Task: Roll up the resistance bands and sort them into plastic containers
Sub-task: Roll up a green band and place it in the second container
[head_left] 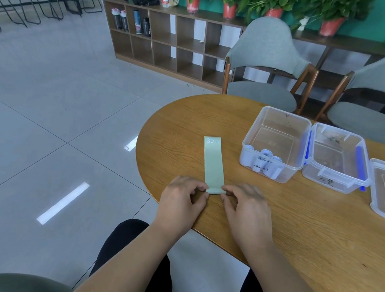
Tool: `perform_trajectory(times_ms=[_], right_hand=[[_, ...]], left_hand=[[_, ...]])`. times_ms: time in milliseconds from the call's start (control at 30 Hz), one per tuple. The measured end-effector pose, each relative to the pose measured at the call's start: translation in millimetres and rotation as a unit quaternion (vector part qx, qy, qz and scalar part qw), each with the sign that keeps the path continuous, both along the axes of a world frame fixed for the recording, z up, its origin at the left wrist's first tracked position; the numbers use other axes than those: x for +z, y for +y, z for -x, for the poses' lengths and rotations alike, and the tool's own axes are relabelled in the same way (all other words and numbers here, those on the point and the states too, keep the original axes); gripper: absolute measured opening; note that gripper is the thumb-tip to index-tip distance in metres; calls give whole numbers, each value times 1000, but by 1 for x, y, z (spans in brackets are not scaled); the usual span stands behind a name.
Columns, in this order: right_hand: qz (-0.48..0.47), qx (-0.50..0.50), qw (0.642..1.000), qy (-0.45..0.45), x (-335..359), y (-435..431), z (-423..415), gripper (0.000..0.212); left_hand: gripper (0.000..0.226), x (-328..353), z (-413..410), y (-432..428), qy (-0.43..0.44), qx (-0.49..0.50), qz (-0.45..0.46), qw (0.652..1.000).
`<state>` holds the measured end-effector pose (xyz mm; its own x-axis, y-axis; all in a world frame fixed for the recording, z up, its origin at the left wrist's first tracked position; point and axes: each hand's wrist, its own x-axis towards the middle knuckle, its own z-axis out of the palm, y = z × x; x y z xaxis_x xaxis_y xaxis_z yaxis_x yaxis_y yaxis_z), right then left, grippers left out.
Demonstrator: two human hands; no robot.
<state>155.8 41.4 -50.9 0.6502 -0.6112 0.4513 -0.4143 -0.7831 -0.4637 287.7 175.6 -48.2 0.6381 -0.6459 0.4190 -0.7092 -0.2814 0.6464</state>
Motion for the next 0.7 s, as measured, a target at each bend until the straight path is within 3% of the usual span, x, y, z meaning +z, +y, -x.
perform_trajectory(times_ms=[233,433,700], right_hand=[[-85,3,996,-30,4,-2,2,22],[-68,6,997,-28,3,-2,1,14],[-36,6,999,1,0,-3,-1,24]], left_hand=[[18,4,4,3,50,2,3,999],[13,4,3,2,34,10,-3,999],[19,3,3,-3,26,16,-15,999]])
